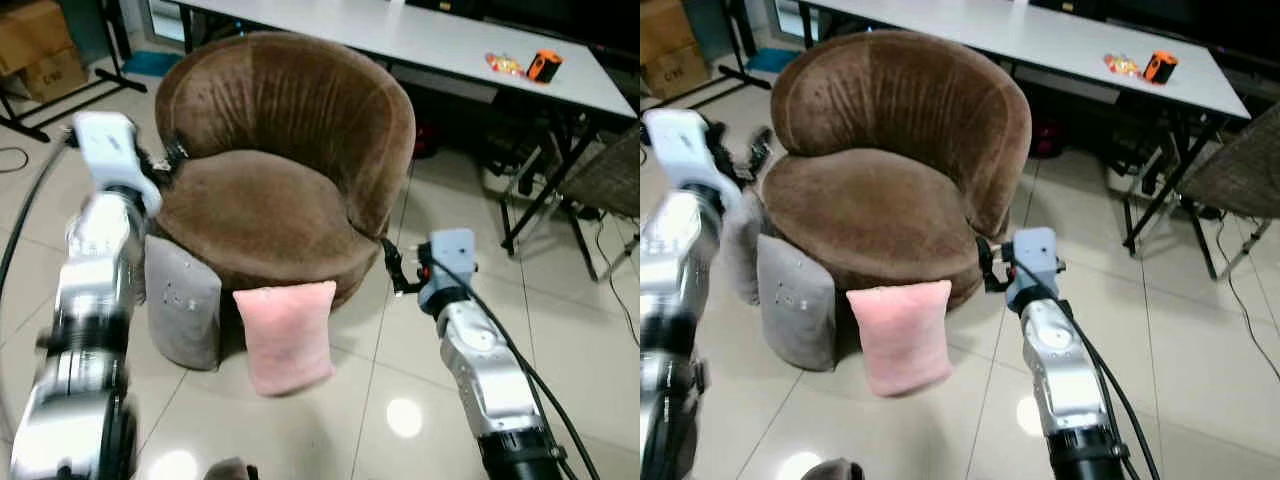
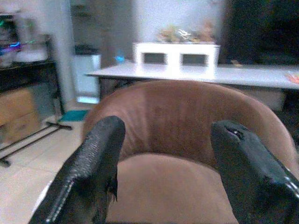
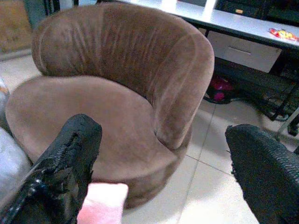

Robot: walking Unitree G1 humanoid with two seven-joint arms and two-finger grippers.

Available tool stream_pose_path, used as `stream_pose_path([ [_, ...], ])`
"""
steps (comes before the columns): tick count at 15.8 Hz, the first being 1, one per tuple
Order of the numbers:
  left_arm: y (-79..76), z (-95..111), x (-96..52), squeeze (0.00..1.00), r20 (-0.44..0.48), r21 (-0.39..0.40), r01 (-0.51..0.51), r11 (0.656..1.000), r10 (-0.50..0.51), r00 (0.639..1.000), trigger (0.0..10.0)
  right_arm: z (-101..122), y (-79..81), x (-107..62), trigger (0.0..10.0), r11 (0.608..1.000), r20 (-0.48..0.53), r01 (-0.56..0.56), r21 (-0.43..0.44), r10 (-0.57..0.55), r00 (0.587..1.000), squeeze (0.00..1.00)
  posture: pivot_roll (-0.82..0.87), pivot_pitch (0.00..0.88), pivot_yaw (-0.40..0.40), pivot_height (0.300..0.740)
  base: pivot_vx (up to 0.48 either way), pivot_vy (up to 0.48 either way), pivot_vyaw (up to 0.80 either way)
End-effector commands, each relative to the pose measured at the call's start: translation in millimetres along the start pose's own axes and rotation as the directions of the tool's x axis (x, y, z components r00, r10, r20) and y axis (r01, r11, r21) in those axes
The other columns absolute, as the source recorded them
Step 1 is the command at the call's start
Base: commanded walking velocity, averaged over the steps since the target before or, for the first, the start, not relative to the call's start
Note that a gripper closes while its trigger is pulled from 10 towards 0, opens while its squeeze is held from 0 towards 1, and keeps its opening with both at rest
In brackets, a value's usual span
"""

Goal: Move the pillow to the sofa from floor

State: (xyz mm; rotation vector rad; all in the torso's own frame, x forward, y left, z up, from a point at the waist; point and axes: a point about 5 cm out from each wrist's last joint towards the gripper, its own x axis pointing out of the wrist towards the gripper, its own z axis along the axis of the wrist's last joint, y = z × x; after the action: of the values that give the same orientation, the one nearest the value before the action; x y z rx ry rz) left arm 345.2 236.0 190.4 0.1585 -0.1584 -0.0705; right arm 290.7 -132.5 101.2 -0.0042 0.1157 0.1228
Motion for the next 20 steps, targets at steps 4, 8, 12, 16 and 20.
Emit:
stream_pose_path([
  [4,-19.3,-18,-47.3,0.0,-0.078,0.018,0.005,1.0,-0.004,0.997,10.0,2,-13.3,-11.3,10.0,0.994,0.027,0.104,0.015,-0.105,0.994,0.0,-0.08,0.0,-0.071,0.74,0.0,0.0,0.0],
  [8,-34.8,-40,-108.4,0.0,-0.182,0.063,-0.048,0.997,0.059,0.982,10.0,-9,-8.9,-20.7,10.0,0.992,-0.047,0.0,0.126,0.005,0.999,0.0,-0.06,0.0,-0.094,0.74,0.0,0.0,0.4],
  [12,-49.0,-53,-130.2,0.0,-0.265,0.054,-0.048,0.997,0.06,0.962,10.0,-7,-4.9,-17.3,10.0,1.0,-0.054,-0.004,-0.016,0.003,0.999,0.0,-0.08,0.0,-0.066,0.74,0.293,0.0,0.2],
  [16,-54.4,-48,-125.0,0.0,-0.259,0.035,-0.043,0.998,0.05,0.964,10.0,-12,-4.1,-21.0,10.0,1.0,-0.109,0.007,-0.014,-0.009,0.994,0.0,-0.09,0.0,-0.058,0.74,0.411,0.0,0.13],
  [20,-59.9,-49,-125.4,0.0,-0.27,0.035,-0.048,0.998,0.056,0.961,10.0,-13,-4.3,-19.5,10.0,0.999,-0.117,0.007,0.031,-0.003,0.993,0.0,-0.08,0.0,-0.056,0.74,0.444,0.0,0.27],
])
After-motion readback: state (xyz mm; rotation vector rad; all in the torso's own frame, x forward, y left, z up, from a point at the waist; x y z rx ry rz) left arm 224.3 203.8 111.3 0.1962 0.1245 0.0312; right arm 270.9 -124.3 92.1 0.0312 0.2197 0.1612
